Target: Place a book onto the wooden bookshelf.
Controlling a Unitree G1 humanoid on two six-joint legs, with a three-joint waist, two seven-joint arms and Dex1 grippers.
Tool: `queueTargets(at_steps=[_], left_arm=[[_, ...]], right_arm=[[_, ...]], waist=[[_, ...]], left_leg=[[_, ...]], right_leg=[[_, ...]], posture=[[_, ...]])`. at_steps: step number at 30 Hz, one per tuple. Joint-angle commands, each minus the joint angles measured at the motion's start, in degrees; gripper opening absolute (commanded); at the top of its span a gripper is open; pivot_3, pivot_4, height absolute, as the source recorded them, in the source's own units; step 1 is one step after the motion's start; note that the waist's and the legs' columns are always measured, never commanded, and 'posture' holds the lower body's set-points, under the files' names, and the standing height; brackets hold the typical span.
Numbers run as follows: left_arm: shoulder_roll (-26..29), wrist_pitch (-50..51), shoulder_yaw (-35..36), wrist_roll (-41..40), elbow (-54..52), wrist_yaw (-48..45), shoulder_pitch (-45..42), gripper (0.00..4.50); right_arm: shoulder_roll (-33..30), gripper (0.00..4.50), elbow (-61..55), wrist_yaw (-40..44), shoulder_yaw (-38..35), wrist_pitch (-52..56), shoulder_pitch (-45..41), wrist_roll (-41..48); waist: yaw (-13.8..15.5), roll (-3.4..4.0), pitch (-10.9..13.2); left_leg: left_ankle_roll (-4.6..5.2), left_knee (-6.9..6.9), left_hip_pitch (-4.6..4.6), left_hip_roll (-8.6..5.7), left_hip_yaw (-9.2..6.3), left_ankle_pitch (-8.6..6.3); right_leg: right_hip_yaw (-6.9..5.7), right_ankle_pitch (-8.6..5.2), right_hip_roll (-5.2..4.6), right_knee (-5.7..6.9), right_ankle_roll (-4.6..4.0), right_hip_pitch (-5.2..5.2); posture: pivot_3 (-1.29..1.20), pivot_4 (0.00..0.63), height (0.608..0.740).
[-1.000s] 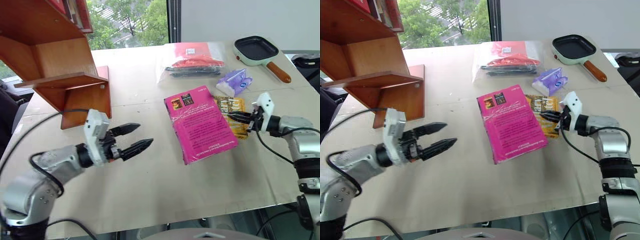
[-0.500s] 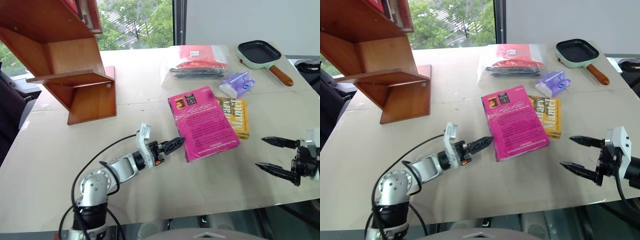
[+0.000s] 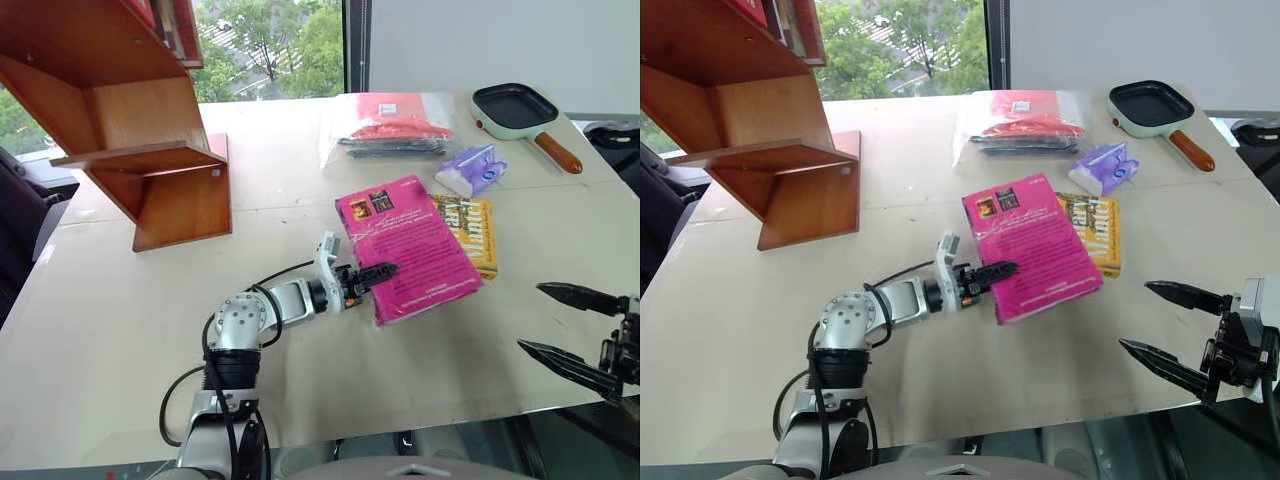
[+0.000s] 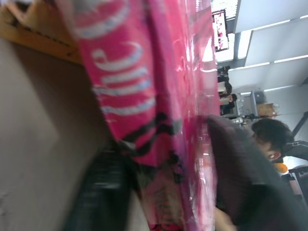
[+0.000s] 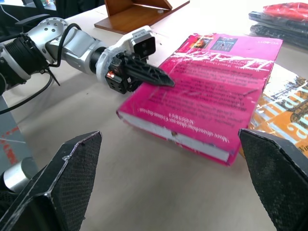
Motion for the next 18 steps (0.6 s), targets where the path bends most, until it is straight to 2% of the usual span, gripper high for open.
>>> queueTargets(at_steps=[1,2,4,8,9,12,14,16,18], left_arm=[[0.4,-0.2,1.9,-1.1,-4.0,-0.8,-0.2,0.49],[0.9,-1.1,2.3,-1.1,-6.3,-1.5,0.3,0.11],[2.6,-3.6,3.4,-0.3,-11.7,-3.0,1.1,0.08],[12.7,-11.3,0.0,8.7,-27.3,-13.1,2.4,0.07],[14.2,-13.2,0.1,10.5,-30.0,-13.1,1.9,0.07],[22.0,-21.6,-2.2,22.7,-36.7,-15.1,-0.5,0.07],[28.0,-31.8,-6.2,36.3,-38.4,-16.8,-1.6,0.07],[32.3,-40.2,-6.9,47.2,-38.8,-15.9,-4.3,0.07],[35.1,-44.0,-7.4,54.5,-38.1,-14.6,-6.2,0.07]], right_arm=[[0.4,4.50,-1.1,-1.1,-0.8,-1.5,0.0,0.2],[0.5,4.50,-1.0,-1.2,-0.7,-1.9,-0.2,0.2],[0.7,4.50,-0.4,-1.5,0.1,-2.6,-1.3,0.3],[1.1,4.50,3.2,-2.9,3.7,-4.7,-6.8,-1.2],[1.6,4.50,4.9,-2.6,5.1,-5.7,-9.0,-1.4],[3.4,4.50,11.1,-1.2,10.2,-8.6,-16.4,-2.5],[3.2,4.50,14.4,0.2,13.0,-9.2,-20.2,-3.3],[3.5,4.50,18.5,1.1,17.0,-9.8,-26.5,-4.1],[3.9,4.50,21.8,2.1,19.6,-11.0,-31.1,-5.2]], waist=[[0.0,-0.03,0.0],[0.0,-0.04,0.0],[-0.2,-0.06,0.0],[-0.3,-0.14,0.1],[-0.2,-0.13,0.1],[0.1,-0.22,0.2],[0.3,-0.21,0.2],[0.2,-0.21,0.3],[-0.2,-0.25,0.4]], left_leg=[[0.00,0.00,-0.01,0.00,0.00,0.00],[0.00,0.01,-0.02,0.00,0.00,0.00],[0.00,0.01,-0.02,0.00,0.00,0.00],[-0.05,-0.08,-0.02,0.10,0.05,-0.01],[-0.06,-0.08,-0.02,0.10,0.05,0.00],[-0.22,-0.05,-0.05,0.06,0.07,-0.10],[-0.14,-0.04,-0.09,-0.01,0.03,-0.05],[-0.09,-0.09,-0.13,-0.02,0.05,0.05],[-0.11,-0.11,-0.26,-0.02,0.10,0.07]], right_leg=[[-0.01,-0.02,0.00,-0.01,-0.01,0.00],[0.00,-0.06,-0.02,-0.01,-0.05,0.01],[0.01,-0.07,-0.02,-0.02,-0.05,0.00],[0.09,-0.12,0.04,-0.01,-0.17,-0.10],[0.09,-0.11,0.04,-0.01,-0.21,-0.10],[0.06,-0.09,0.01,-0.10,-0.25,-0.06],[0.00,-0.01,0.03,-0.13,-0.39,-0.07],[0.02,0.01,0.03,-0.22,-0.41,-0.09],[0.01,0.02,0.05,-0.27,-0.41,-0.21]], posture=[[0.00,0.150,0.740],[0.00,0.150,0.740],[0.00,0.150,0.740],[0.00,0.150,0.740],[0.00,0.150,0.740],[0.00,0.150,0.740],[0.00,0.150,0.740],[0.00,0.150,0.740],[0.00,0.150,0.740]])
